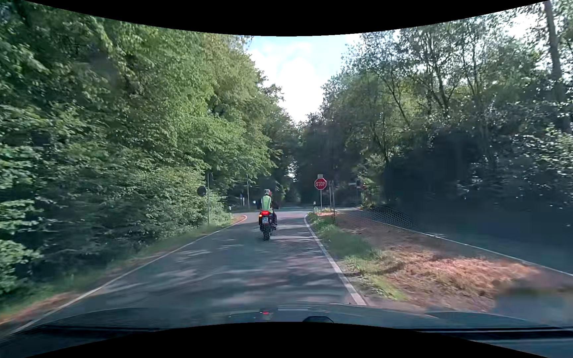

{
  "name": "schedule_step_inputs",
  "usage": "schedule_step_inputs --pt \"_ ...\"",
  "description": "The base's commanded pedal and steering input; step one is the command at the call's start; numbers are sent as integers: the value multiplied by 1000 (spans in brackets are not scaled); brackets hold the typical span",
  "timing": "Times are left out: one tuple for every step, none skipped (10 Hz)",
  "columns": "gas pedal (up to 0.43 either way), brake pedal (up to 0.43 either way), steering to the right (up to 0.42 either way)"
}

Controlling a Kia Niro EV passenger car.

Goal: Follow the waypoints while adhering to traffic rules and regulations

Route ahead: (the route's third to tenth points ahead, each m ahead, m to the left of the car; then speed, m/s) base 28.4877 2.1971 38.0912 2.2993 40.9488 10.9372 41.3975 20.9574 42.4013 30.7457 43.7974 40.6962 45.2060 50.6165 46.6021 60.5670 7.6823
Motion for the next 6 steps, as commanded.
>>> schedule_step_inputs --pt "0 0 -3" --pt "0 0 -4" --pt "0 0 -4" --pt "0 0 -4" --pt "0 0 -5" --pt "0 0 -7"
